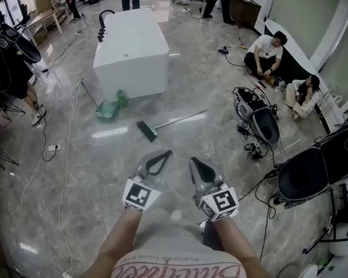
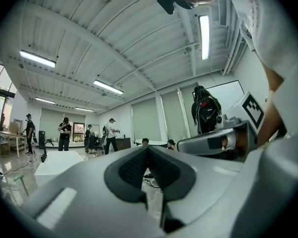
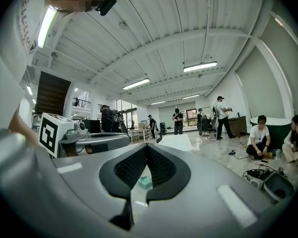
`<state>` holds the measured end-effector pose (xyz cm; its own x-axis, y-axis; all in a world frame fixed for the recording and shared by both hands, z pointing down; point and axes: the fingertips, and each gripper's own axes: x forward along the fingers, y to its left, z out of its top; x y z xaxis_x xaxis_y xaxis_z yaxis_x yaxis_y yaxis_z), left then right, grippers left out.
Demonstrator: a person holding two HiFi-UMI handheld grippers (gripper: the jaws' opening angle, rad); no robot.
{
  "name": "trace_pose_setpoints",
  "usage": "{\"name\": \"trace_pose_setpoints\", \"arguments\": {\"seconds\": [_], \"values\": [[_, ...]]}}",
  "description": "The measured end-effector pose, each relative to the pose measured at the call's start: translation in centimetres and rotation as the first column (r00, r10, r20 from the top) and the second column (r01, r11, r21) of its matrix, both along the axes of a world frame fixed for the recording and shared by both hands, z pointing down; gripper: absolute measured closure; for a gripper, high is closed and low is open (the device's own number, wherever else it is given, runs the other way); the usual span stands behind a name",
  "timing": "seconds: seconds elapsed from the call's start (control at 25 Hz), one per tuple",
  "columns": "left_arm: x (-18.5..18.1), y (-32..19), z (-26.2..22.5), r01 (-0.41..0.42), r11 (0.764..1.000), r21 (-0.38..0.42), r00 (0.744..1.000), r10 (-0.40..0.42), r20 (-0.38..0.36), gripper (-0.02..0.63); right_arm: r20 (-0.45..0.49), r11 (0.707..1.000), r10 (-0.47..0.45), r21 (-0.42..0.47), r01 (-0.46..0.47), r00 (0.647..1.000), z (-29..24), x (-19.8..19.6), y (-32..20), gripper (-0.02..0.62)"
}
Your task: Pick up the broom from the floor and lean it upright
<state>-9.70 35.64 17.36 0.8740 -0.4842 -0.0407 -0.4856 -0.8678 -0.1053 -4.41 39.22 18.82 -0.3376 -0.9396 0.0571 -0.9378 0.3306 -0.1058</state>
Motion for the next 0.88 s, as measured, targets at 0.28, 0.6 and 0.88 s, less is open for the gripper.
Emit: {"name": "trace_pose_setpoints", "arguments": {"seconds": [0.28,0.6,0.88], "values": [[0.5,-2.8,1.6,0.041,0.999,-0.033,0.999,-0.041,0.011,0.611,0.042,0.999,0.014,-0.038,-0.012,0.999,1.4,3.1,-2.2,0.594],[3.8,-11.3,2.6,0.023,0.998,-0.061,1.0,-0.023,0.015,0.612,0.003,0.998,0.033,-0.052,-0.033,0.999,2.7,6.4,-10.0,0.594],[7.9,-21.3,3.1,-0.066,0.996,-0.067,0.997,0.068,0.026,0.612,-0.014,0.994,0.072,-0.084,-0.073,0.997,3.2,9.3,-20.5,0.594]]}}
